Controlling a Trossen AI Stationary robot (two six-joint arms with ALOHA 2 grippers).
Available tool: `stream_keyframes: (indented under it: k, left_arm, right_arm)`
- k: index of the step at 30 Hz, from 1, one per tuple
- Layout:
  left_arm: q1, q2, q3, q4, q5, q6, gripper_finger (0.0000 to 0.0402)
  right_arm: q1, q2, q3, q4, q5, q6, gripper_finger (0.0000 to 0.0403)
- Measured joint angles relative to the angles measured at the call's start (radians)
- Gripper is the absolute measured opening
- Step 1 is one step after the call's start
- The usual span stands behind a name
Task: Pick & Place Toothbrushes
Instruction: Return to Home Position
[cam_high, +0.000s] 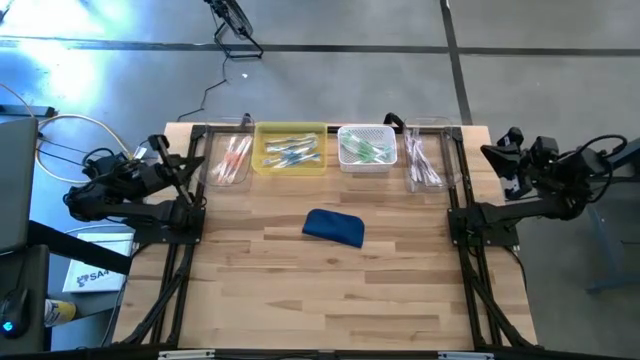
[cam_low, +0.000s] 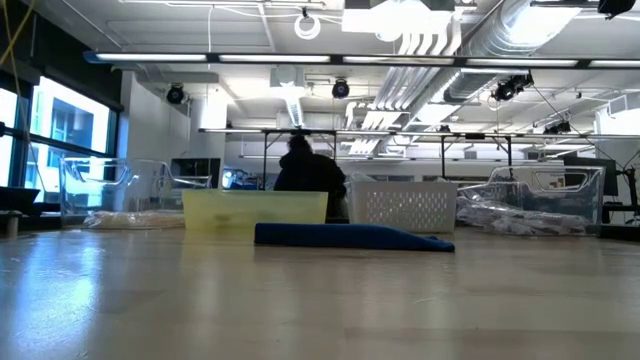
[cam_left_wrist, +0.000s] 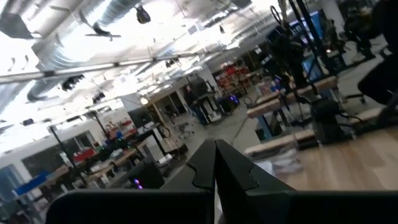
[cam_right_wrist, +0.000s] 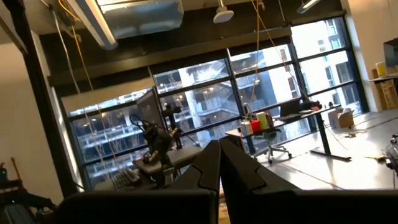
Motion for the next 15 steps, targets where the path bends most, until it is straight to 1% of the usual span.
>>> stream_keyframes:
  k: [5,7,10,15]
  left_arm:
    - [0.0,0.0,0.001,-0.074,0.001,-0.054,0.0]
    - [0.0,-0.001,-0.011,-0.071,0.001,-0.062,0.0]
    - [0.0,0.0,-0.072,-0.013,-0.006,-0.049,0.0]
    - [0.0,0.0,-0.187,0.117,0.016,0.001,0.0]
  right_arm:
    - [0.0,0.0,0.0,-0.001,-0.003,0.024,0.0002]
    - [0.0,0.003,-0.008,0.006,0.0,0.041,0.0002]
    - [0.0,0.005,-0.057,0.056,-0.001,0.054,0.0002]
    - [0.0,0.004,-0.188,0.206,0.0,0.03,0.0002]
